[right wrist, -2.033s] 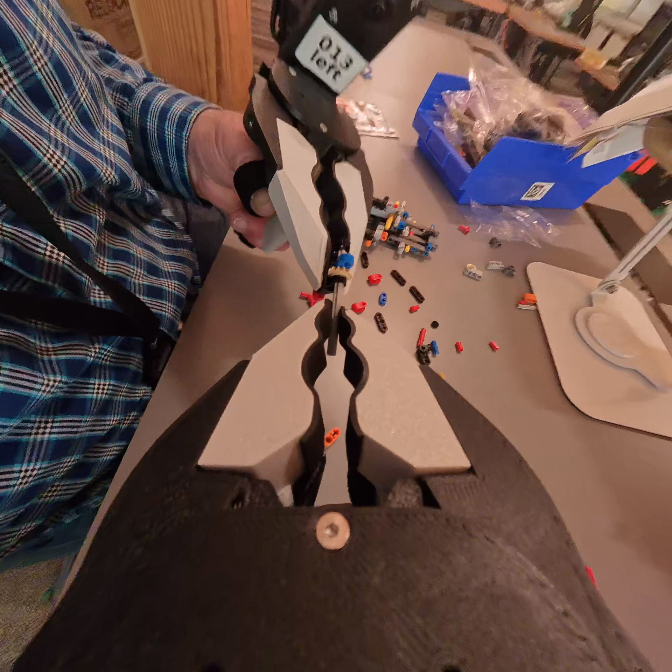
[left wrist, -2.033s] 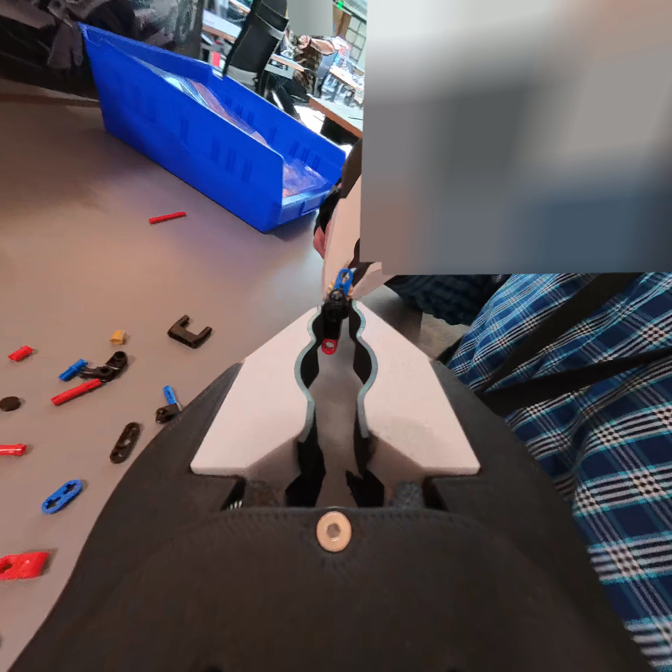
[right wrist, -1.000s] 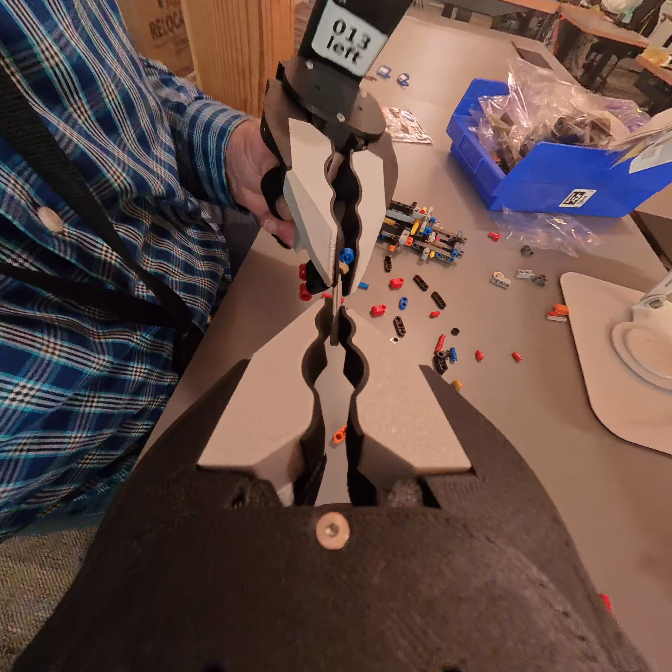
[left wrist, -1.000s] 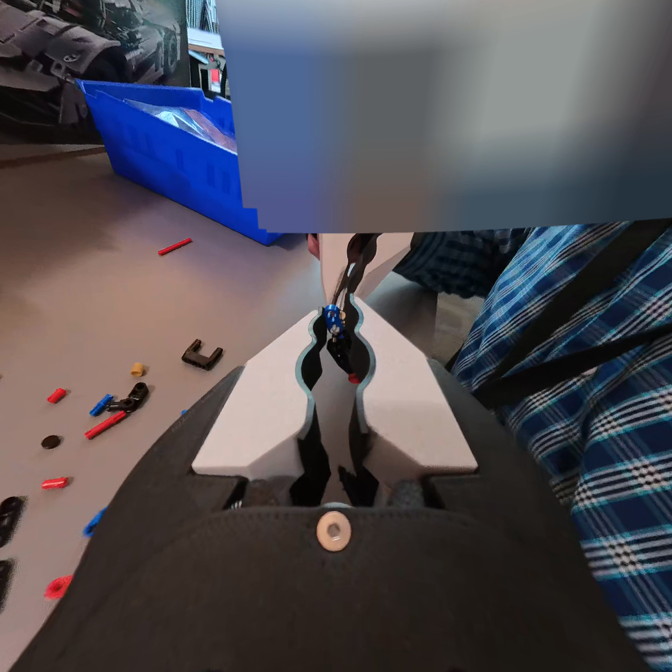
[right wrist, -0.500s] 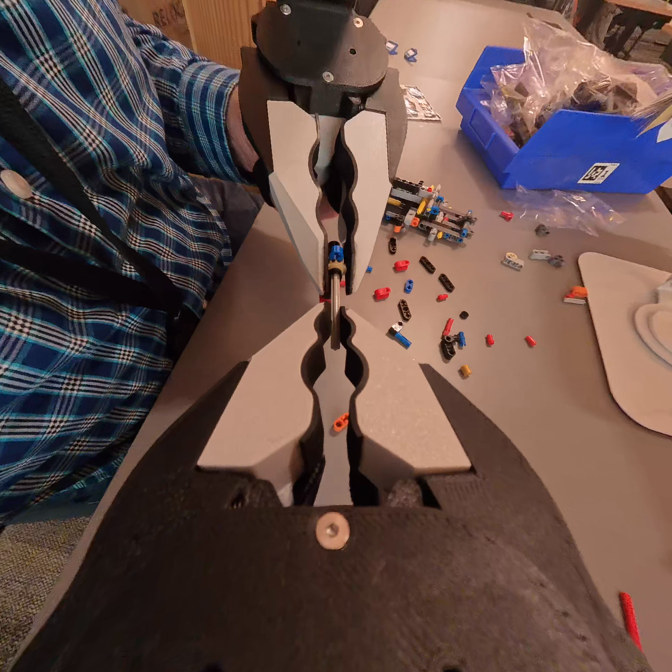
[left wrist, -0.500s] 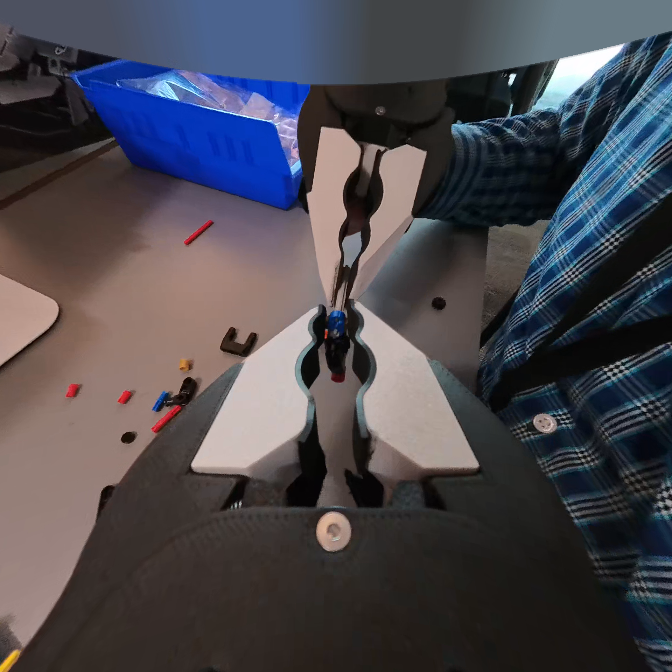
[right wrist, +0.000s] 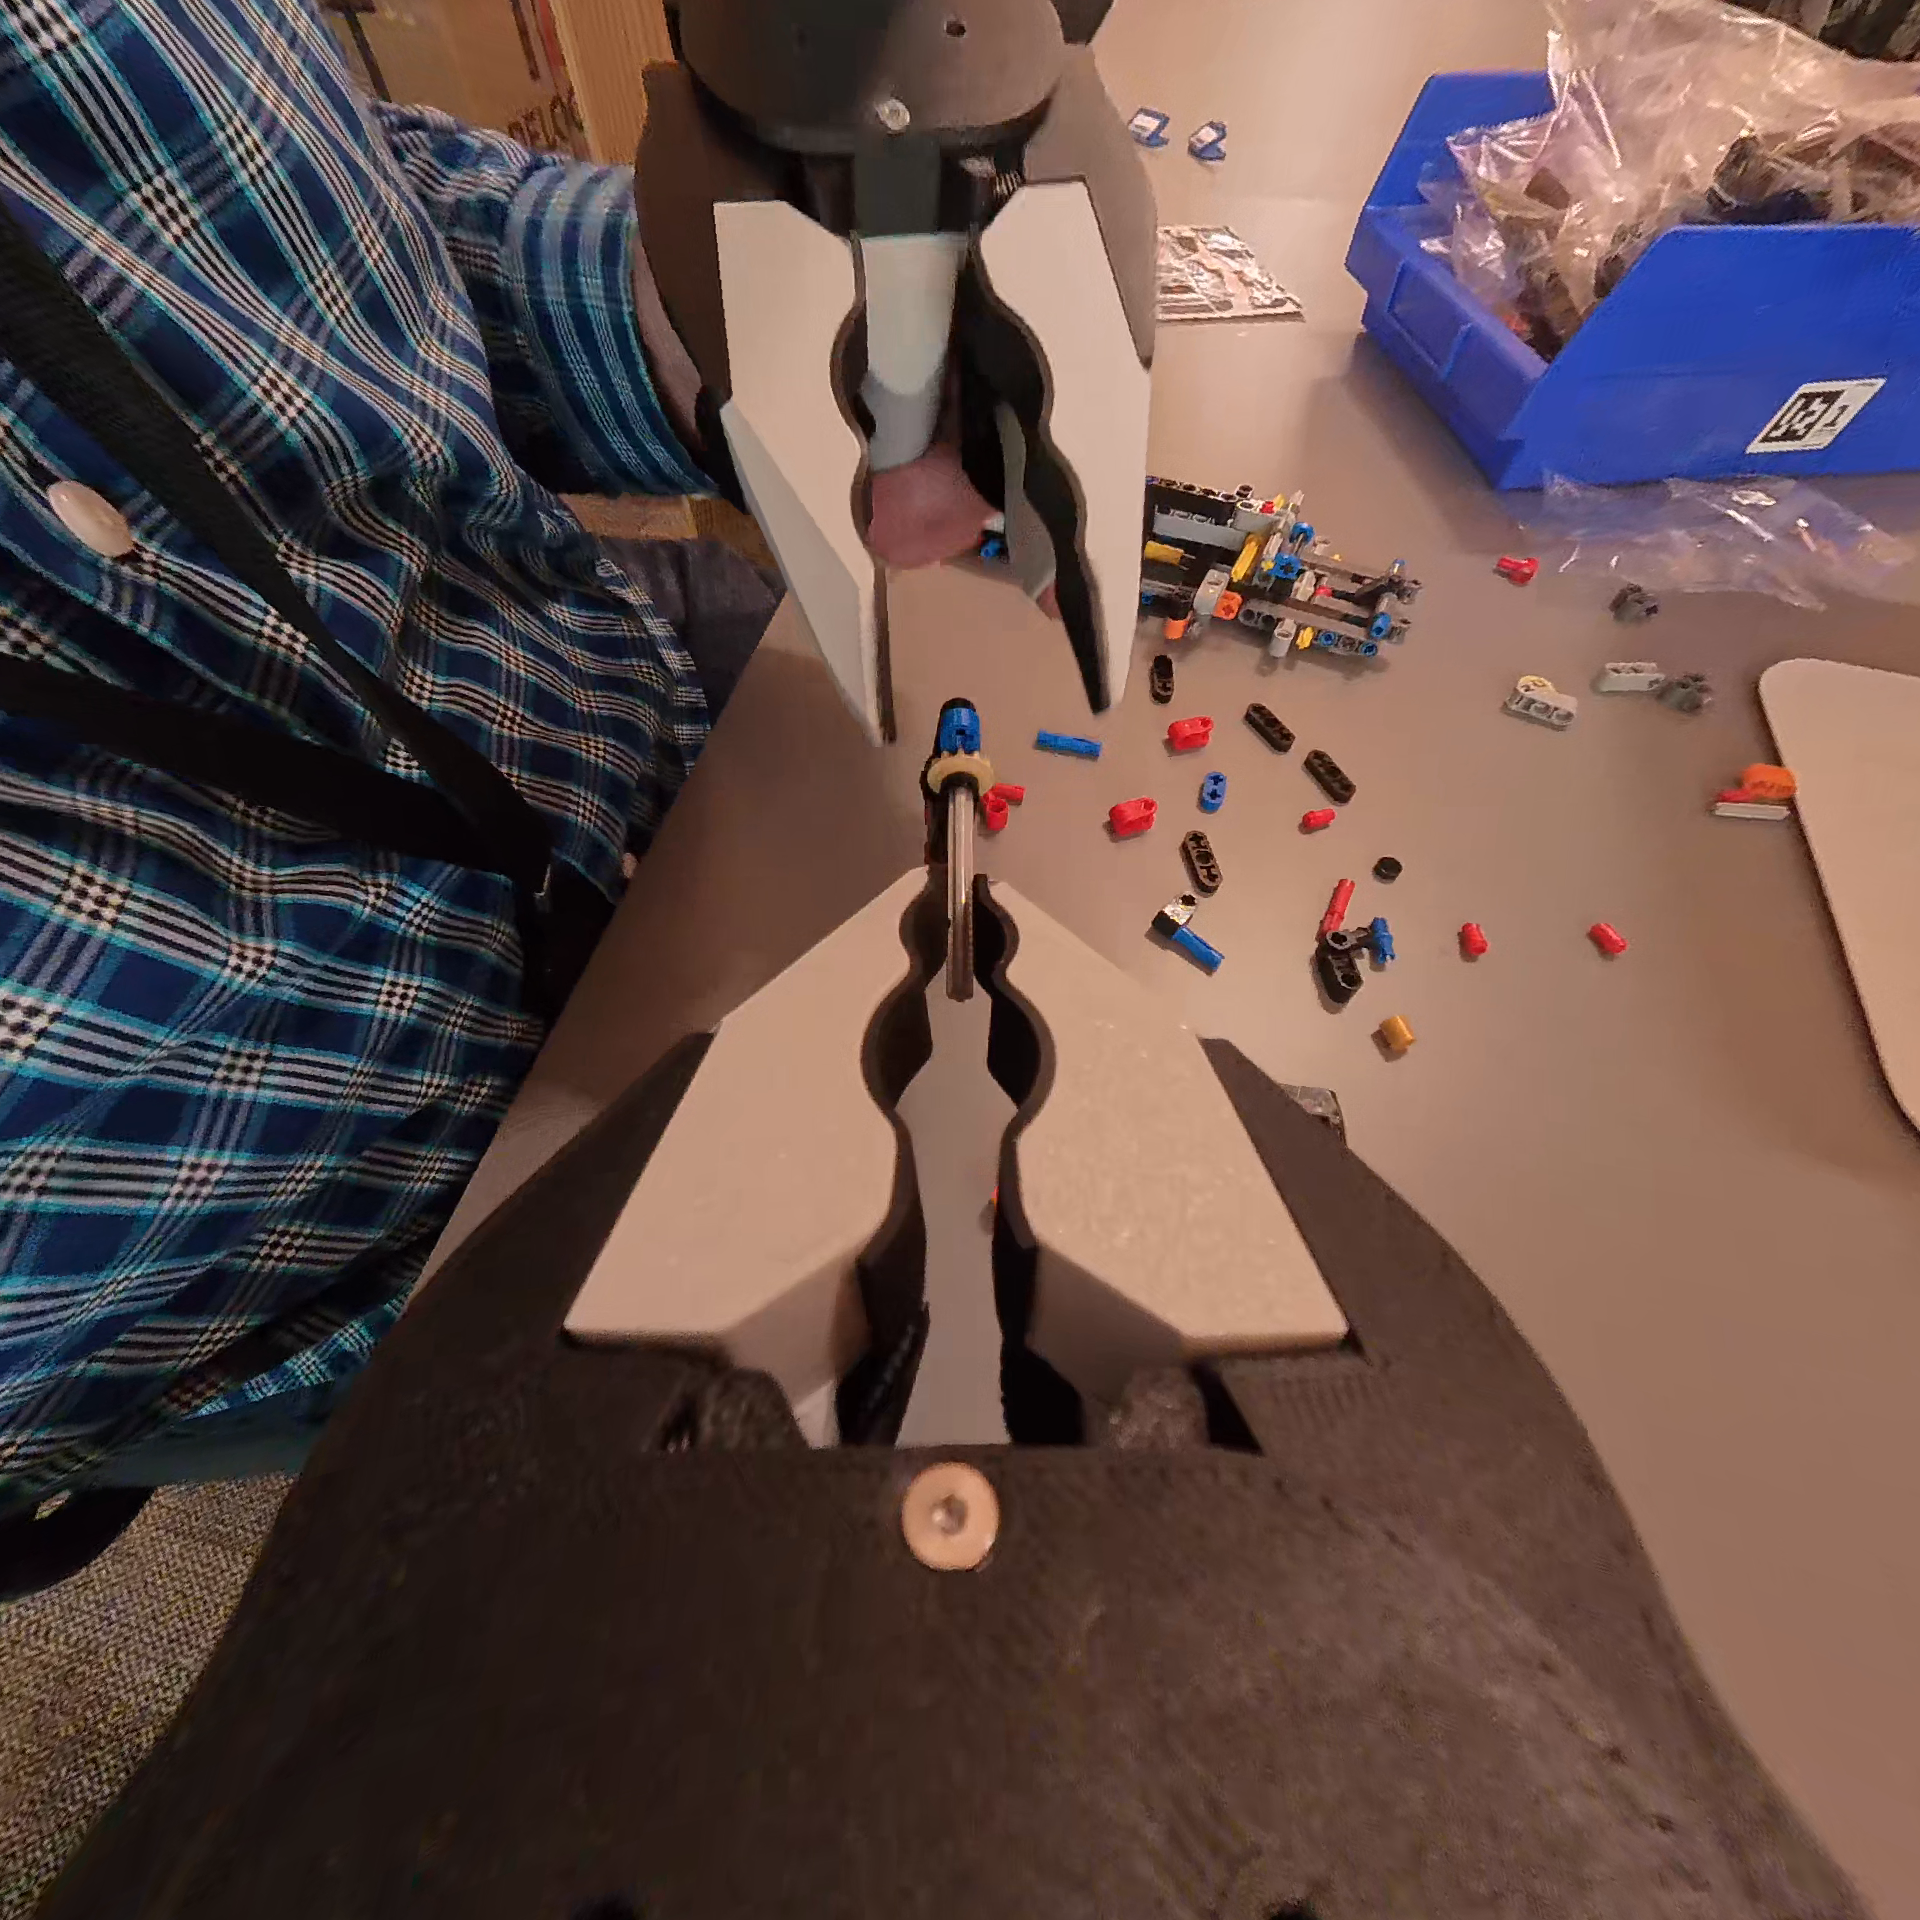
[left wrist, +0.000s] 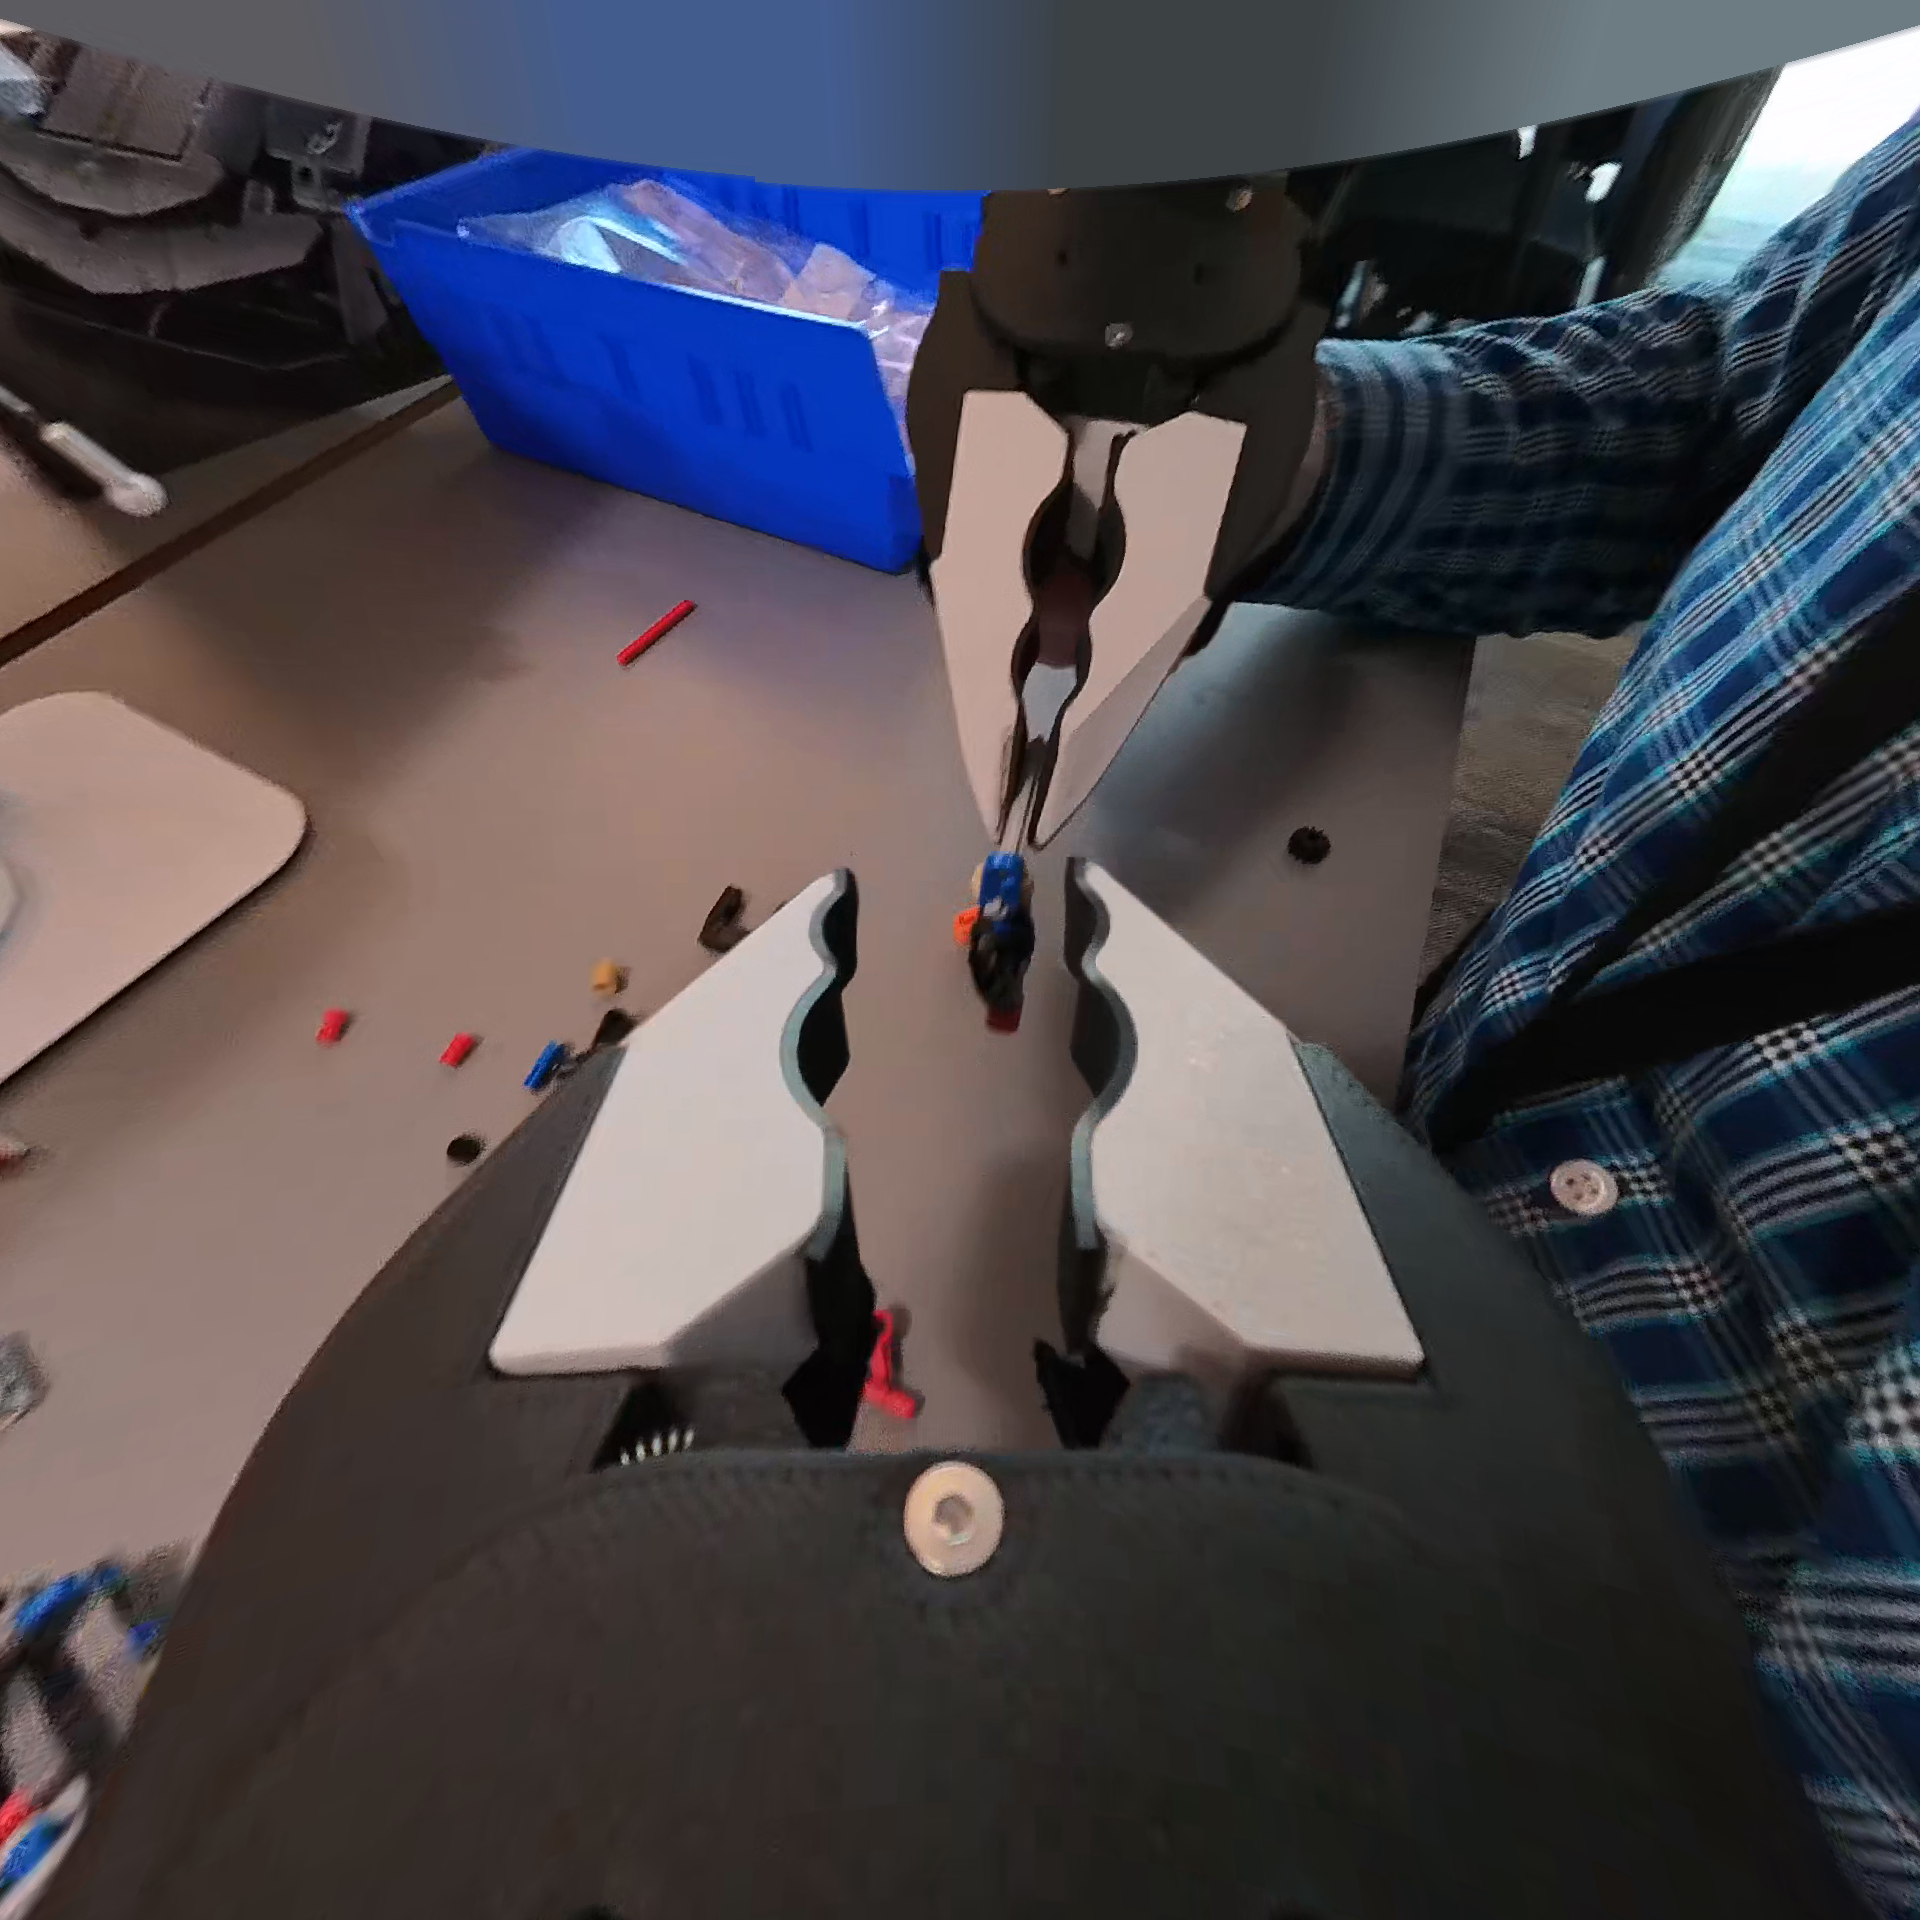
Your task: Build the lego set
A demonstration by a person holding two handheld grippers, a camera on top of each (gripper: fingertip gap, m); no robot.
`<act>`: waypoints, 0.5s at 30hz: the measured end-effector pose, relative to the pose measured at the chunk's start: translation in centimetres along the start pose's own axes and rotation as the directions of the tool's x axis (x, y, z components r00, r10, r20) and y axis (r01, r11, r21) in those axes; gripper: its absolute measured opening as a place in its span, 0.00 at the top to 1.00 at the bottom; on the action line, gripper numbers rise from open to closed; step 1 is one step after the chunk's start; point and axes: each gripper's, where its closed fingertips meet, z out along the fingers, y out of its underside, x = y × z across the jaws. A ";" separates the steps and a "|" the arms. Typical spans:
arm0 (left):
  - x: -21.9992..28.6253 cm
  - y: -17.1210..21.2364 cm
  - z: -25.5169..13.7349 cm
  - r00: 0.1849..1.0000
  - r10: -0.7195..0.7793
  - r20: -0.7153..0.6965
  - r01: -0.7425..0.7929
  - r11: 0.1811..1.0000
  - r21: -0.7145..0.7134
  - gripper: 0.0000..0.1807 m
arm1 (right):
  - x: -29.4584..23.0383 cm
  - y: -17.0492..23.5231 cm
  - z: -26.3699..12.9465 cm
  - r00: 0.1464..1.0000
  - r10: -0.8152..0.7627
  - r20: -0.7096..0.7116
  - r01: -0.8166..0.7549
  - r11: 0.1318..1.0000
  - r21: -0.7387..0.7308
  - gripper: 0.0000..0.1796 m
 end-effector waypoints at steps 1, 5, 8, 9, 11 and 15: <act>-0.3 0.3 -0.6 1.000 -0.002 0.025 0.003 1.000 -0.013 0.78 | 0.2 0.1 -0.1 1.000 0.001 -0.008 -0.001 1.000 -0.005 0.99; -1.8 3.0 -2.9 0.992 -0.009 0.128 0.026 0.991 -0.132 0.76 | 0.3 0.5 -0.4 1.000 0.003 -0.025 -0.003 1.000 -0.018 0.99; -2.3 6.1 -4.4 0.983 0.003 0.184 0.047 0.963 -0.267 0.75 | 0.3 1.3 -0.7 0.998 -0.033 -0.053 0.029 0.997 -0.065 0.99; -2.2 6.9 -4.6 0.982 0.006 0.189 0.051 0.954 -0.296 0.76 | 0.3 1.5 -1.1 0.997 -0.042 -0.065 0.038 0.997 -0.067 0.99; -1.5 7.5 -4.0 0.985 -0.008 0.170 0.060 0.951 -0.303 0.76 | 0.5 1.5 -2.1 0.995 -0.037 -0.092 0.032 0.998 -0.055 0.99; 0.0 7.2 -0.9 0.995 0.031 0.097 0.001 0.949 -0.316 0.77 | 2.0 2.1 -5.0 0.979 -0.002 -0.205 -0.006 0.999 -0.040 1.00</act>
